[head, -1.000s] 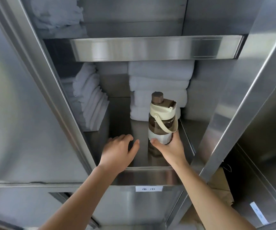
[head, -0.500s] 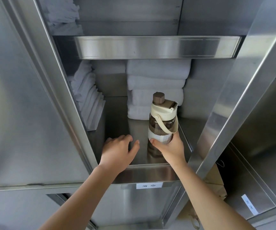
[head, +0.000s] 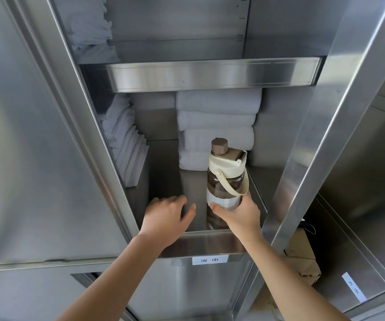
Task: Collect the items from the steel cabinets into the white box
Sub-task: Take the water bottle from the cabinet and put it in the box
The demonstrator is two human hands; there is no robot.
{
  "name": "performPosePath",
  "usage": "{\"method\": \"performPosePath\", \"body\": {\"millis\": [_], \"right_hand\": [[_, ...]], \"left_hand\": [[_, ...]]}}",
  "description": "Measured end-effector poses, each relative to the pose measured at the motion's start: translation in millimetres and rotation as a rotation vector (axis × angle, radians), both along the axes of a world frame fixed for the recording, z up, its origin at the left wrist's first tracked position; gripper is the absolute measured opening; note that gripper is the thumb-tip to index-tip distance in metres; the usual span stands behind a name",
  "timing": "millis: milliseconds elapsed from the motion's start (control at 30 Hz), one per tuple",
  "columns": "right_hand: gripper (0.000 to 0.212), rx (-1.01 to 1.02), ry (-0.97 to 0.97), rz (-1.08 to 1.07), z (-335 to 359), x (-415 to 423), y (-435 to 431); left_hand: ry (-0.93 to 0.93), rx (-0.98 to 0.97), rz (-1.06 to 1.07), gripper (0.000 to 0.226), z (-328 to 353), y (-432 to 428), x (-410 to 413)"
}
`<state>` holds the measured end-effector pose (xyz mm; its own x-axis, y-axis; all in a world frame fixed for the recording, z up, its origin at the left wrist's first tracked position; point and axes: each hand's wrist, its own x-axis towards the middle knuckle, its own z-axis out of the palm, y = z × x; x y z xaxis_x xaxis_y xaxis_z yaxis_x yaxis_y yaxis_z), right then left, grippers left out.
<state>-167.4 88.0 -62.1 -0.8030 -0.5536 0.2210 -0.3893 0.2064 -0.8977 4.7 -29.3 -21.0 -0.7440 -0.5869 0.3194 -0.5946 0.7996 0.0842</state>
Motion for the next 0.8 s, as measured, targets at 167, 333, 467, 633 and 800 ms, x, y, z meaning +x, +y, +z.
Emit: {"method": "performPosePath", "body": {"millis": [167,333,467,633,800], "right_hand": [[0.077,0.033,0.008,-0.003,-3,6,12],[0.075,0.043,0.024,-0.011,-5,15,25],[0.067,0.043,0.047,0.004,-4,25,37],[0.058,0.012,0.037,0.047,-4,37,60],[0.073,-0.056,0.008,0.100,1,46,91]], "left_hand": [[-0.042,-0.094,0.000,0.053,6,4,3],[-0.021,-0.120,-0.004,0.054,1,12,7],[-0.009,-0.118,-0.002,0.057,-10,21,16],[0.018,-0.125,-0.003,0.046,-15,40,35],[0.058,-0.114,0.083,0.048,-6,75,57]]}}
